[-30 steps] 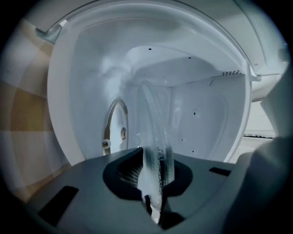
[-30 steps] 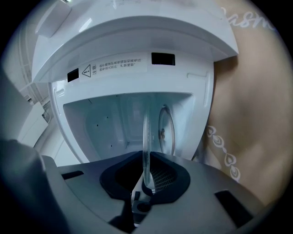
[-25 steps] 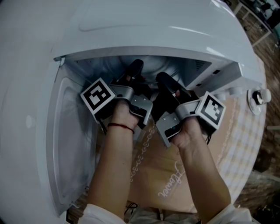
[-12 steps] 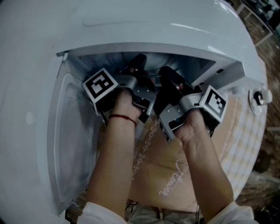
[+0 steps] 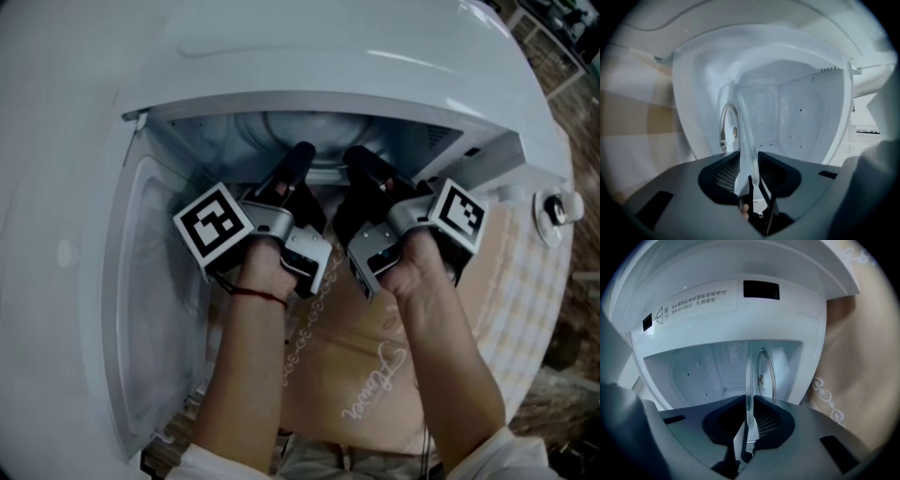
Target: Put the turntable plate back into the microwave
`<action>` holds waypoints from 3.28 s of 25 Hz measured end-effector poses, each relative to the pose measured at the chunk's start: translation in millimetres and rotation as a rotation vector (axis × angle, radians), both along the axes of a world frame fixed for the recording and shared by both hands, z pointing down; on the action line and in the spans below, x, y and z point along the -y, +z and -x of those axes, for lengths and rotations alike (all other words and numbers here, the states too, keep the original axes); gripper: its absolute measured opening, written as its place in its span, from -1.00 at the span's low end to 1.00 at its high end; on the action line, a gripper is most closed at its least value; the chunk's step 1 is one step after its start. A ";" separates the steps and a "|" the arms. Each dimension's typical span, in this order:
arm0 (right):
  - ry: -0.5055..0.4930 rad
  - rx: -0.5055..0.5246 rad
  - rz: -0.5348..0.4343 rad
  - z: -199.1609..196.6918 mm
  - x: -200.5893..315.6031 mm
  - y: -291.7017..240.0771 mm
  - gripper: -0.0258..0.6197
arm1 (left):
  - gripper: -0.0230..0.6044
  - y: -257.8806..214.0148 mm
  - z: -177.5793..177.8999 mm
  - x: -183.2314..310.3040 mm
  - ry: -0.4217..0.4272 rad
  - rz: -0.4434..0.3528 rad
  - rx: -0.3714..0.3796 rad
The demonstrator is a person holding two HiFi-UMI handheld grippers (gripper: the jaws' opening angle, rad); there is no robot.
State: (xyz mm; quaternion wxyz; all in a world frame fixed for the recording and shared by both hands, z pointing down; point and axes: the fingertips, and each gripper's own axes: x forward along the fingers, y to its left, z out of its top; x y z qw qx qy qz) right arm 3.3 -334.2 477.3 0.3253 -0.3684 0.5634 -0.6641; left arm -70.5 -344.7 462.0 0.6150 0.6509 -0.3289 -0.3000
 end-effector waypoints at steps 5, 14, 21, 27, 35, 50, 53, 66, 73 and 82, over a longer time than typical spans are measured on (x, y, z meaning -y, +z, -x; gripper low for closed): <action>-0.026 -0.014 0.011 1.9 0.0 6.1 -0.73 | -0.57 6.9 -5.1 -21.6 -0.019 0.022 0.031; -0.082 -0.034 0.009 8.9 -0.2 12.5 -0.73 | -0.70 12.6 -3.3 -22.7 -0.027 0.055 0.033; -0.052 -0.036 0.016 6.6 1.7 13.6 -0.74 | -0.77 12.1 -5.7 -17.2 0.008 0.058 0.056; -0.065 -0.042 0.007 6.8 2.8 11.3 -0.73 | -0.78 11.8 -6.4 -15.8 0.005 0.078 0.023; -0.143 -0.059 -0.037 10.0 -6.7 3.0 -0.43 | -0.82 22.0 -4.6 -15.4 -0.034 0.132 -0.037; -0.612 -1.388 -0.855 20.0 -64.9 -49.0 -0.59 | -0.82 22.4 -5.1 -14.4 -0.087 0.139 -0.100; -0.693 -1.622 -0.924 21.5 -64.0 -37.5 -0.59 | -0.82 23.6 -4.0 -14.3 -0.078 0.143 -0.087; -0.857 -2.293 -1.118 30.6 -36.8 -22.6 -0.60 | -0.82 25.7 -4.9 -14.2 -0.065 0.198 -0.066; -1.039 -2.426 -1.188 43.1 -30.2 0.6 -0.68 | -0.82 24.8 -5.9 -14.5 -0.043 0.190 -0.073; -1.087 -2.517 -1.218 43.1 -21.2 6.2 -0.76 | -0.82 24.2 -6.7 -15.1 -0.038 0.183 -0.084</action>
